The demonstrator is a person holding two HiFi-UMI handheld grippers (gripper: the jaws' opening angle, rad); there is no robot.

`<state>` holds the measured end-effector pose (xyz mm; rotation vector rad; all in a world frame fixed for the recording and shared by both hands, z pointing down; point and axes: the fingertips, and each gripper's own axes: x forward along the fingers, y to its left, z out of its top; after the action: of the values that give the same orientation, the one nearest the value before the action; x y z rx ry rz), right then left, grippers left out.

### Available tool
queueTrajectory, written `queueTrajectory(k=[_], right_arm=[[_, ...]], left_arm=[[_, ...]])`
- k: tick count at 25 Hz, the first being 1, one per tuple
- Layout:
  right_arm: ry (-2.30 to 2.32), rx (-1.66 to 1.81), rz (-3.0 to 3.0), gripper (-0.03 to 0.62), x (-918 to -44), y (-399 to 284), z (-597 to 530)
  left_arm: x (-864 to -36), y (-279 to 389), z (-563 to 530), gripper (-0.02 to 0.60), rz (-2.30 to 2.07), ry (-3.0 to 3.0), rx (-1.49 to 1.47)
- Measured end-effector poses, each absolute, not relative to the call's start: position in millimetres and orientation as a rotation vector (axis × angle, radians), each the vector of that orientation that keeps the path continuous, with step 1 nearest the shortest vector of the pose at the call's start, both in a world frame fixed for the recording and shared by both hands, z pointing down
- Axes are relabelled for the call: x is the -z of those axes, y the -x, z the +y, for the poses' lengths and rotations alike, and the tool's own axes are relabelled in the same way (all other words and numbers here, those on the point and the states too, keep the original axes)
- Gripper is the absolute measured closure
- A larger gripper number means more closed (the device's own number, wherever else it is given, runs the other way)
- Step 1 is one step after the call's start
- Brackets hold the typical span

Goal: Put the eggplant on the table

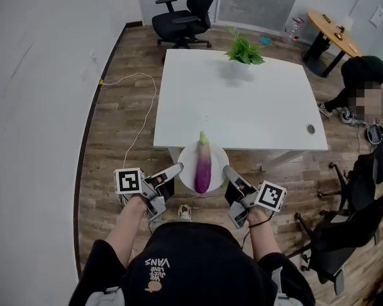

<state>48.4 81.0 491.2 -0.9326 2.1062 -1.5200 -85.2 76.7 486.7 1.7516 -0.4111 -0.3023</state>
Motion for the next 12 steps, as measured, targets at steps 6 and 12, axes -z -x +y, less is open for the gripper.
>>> queueTrajectory(k=[6,12], right_arm=[[0.955,1.517,2.067,0.563,-490.8,-41.6,56.0],[0.959,1.53,2.069,0.563,-493.2,-41.7,27.7]], left_arm=[[-488.7,90.2,49.4,0.557,-0.379,-1.752,0.288],[-494.0,92.4,21.1,0.557,-0.392,-1.741,0.29]])
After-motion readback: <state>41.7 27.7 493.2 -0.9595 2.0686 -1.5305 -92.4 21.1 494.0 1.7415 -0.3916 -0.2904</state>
